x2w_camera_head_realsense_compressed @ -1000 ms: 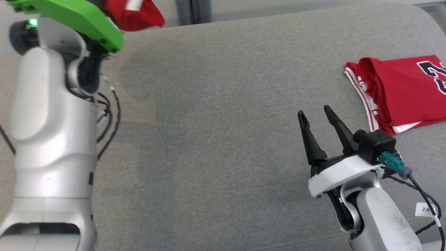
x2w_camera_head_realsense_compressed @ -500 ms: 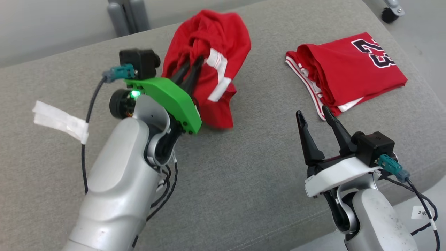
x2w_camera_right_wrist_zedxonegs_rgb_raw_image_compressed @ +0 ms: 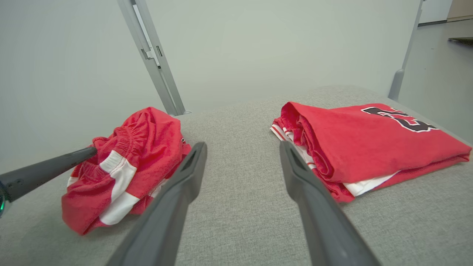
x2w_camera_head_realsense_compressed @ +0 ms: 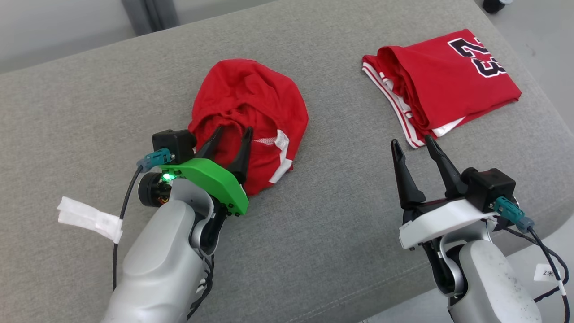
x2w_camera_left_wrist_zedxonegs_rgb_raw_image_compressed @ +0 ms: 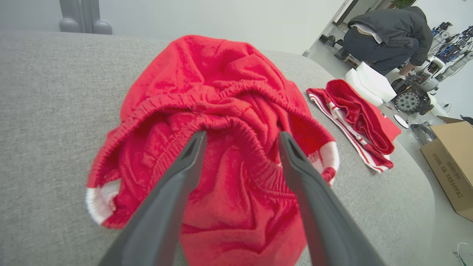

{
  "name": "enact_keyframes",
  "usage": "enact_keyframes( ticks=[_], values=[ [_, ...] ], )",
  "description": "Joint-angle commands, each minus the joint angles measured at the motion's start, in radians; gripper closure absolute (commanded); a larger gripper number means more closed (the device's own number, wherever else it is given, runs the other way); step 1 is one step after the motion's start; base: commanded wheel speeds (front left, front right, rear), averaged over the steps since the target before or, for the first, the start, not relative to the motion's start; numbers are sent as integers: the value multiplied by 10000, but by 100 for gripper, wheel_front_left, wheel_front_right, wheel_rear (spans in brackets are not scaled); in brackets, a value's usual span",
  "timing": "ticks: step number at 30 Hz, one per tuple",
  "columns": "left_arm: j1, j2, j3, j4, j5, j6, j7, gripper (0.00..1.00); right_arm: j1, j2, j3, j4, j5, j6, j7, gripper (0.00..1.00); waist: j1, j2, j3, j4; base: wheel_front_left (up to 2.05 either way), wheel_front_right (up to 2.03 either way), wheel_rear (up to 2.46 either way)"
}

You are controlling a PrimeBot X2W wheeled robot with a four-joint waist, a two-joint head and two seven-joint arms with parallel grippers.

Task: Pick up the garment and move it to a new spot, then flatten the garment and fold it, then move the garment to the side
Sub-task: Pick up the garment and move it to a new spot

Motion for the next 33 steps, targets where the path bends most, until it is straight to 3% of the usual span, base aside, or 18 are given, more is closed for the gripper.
enact_keyframes(
  ticks=[1, 6, 13, 19, 27, 33],
  values=[
    [190, 37, -57, -92, -89, -83, -360, 0, 37, -54, -52, 13, -82, -6, 5, 0, 0, -1, -477, 618, 0, 0, 0],
    [434, 42, -226, -424, 143, -134, -1494, 0, 313, -223, -417, 46, -137, -6, 48, 0, 0, -1, -1006, 1437, 0, 0, 0],
    [1471, 596, 579, -1745, 1142, 424, -1866, 0, 618, -444, -1110, -26, -175, -5, -92, 0, 0, -1, -1543, 2304, 0, 0, 0],
    [3000, 895, 1828, -3042, 1890, 789, -1865, 0, 875, -590, -1321, 224, -267, -5, -158, 0, 0, -1, -1960, 2606, 0, 0, 0],
    [4644, 1163, 2925, -3861, 2816, 720, -1868, 0, 1362, -429, -1530, 641, -199, -5, -400, 0, 0, -1, -2235, 2752, 0, 0, 0],
    [5437, 862, 3723, -4474, 3071, 567, -1869, 0, 1535, -332, -1440, 812, -218, -5, -516, 0, 0, -1, -2162, 2737, 0, 0, 0]
  ],
)
